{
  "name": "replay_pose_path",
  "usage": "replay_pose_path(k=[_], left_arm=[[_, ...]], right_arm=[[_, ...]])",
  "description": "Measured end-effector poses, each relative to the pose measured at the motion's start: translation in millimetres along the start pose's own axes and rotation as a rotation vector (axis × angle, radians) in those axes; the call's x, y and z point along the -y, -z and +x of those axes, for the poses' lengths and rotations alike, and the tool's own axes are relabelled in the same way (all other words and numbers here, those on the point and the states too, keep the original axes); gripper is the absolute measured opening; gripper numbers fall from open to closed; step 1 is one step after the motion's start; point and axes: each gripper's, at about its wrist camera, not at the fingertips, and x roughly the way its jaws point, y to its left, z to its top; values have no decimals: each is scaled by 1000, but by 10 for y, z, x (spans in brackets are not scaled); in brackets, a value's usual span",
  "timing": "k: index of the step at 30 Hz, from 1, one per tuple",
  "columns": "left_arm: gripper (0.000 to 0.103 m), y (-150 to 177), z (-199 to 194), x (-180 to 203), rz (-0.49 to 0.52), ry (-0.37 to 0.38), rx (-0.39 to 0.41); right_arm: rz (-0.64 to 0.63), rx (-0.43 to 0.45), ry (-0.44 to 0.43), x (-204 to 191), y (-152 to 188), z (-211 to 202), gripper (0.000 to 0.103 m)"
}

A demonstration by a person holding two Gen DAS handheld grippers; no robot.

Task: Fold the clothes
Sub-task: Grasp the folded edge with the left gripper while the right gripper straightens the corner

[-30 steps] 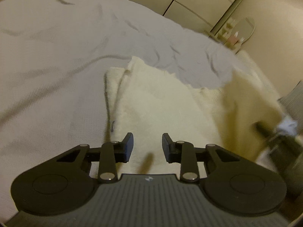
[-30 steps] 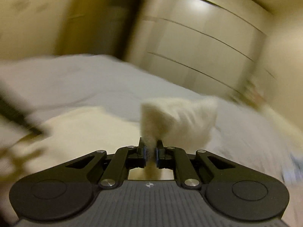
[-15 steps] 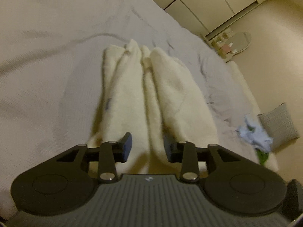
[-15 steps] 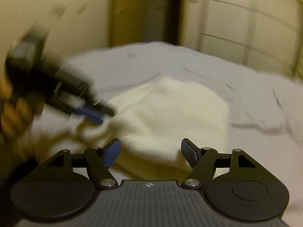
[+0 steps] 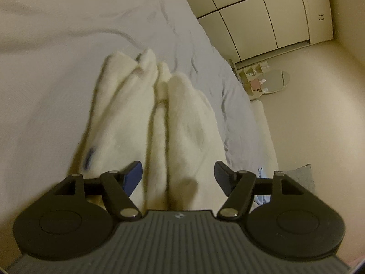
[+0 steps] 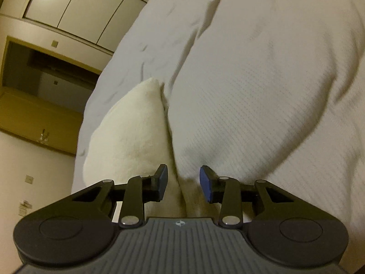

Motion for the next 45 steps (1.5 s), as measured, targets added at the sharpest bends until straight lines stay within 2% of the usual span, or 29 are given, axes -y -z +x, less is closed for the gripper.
replay_pose_path(k=[4,6,9,13,16,20,22,25,28,30,32,34,36,38,40,43,45], left_arm=[[62,-72,250,74,56,-7,-23],[35,-81,373,102,75,-2,-47],[20,-99,395,176,126,-10,-45],[18,-127,0,500,330,-33,72],[18,-111,-274,562,415,-46,124],[18,-90,-361,314,387,-106,128],[18,-83,-398,188,371,-132,129],[18,-105,-367,59,345,-119,126],[20,-110,-327,-1,368,-120,127],[22,-122,-318,-79,365,-129,117],[25,-106,-346,-87,363,-147,117],[31,-56,-456,-30,378,-207,138],[31,23,-632,77,405,-281,182],[29,159,-857,233,459,-329,236],[29,324,-1054,393,522,-325,272],[29,536,-1104,551,599,-289,245],[30,653,-988,612,659,-314,222]], right_arm=[[-16,-3,20,25,6,62,37],[-61,8,50,-51,31,118,36],[-184,26,83,-252,56,161,32],[-500,76,142,-723,295,125,27],[-710,113,202,-1003,557,150,27],[-911,127,255,-1203,857,244,23],[-989,128,273,-1293,990,379,15],[-1057,141,317,-1383,1119,591,11],[-1045,135,313,-1299,1128,636,11],[-962,110,244,-1237,997,563,11],[-781,68,121,-1084,772,436,11],[-556,35,5,-802,578,315,15],[-330,3,-109,-520,384,194,30],[-152,-14,-198,-281,240,62,31],[-222,23,-187,-314,357,-101,31],[-402,41,-177,-520,614,-226,31],[-555,67,-152,-700,847,-262,31]])
